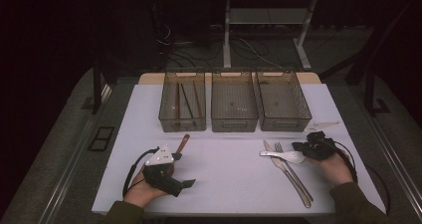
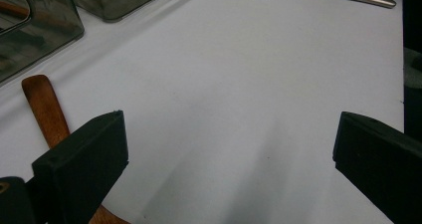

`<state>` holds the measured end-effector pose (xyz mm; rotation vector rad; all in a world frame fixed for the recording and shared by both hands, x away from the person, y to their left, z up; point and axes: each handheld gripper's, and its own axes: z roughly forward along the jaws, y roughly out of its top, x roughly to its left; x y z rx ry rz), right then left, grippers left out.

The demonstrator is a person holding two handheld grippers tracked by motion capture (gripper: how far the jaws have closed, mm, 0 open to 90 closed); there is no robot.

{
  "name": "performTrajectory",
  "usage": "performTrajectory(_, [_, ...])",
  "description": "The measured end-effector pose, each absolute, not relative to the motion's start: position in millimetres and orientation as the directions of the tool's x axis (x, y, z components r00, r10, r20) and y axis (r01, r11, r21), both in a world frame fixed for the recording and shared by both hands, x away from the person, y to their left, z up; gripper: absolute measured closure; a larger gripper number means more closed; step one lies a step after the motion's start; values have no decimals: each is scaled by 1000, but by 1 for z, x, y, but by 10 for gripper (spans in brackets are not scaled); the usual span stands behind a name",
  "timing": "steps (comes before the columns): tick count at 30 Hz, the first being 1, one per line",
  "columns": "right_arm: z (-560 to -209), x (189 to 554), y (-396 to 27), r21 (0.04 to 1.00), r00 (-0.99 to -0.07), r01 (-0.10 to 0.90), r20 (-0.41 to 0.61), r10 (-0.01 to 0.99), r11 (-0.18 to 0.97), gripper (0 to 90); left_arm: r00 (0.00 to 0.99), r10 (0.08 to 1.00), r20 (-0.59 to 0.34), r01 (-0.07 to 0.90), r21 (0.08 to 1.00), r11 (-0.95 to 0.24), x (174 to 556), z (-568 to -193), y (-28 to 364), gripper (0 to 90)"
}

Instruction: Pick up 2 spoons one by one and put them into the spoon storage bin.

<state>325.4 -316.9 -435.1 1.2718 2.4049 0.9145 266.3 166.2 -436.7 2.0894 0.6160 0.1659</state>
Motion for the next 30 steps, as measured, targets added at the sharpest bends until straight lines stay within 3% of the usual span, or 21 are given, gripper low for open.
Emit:
performTrajectory(6, [-426, 319, -328, 696, -562, 628, 94, 822, 349, 691, 866, 487, -117, 362, 817, -448, 266, -437, 167, 5])
performTrajectory(14, [-424, 306, -338, 689, -580, 639, 141, 802, 341, 507, 866, 486, -117, 363, 816, -450, 267, -437, 167, 5])
performTrajectory(30, [-439, 307, -326, 646, -617, 645, 125, 777, 409, 471, 866, 487, -119, 365, 815, -450, 266, -437, 166, 5])
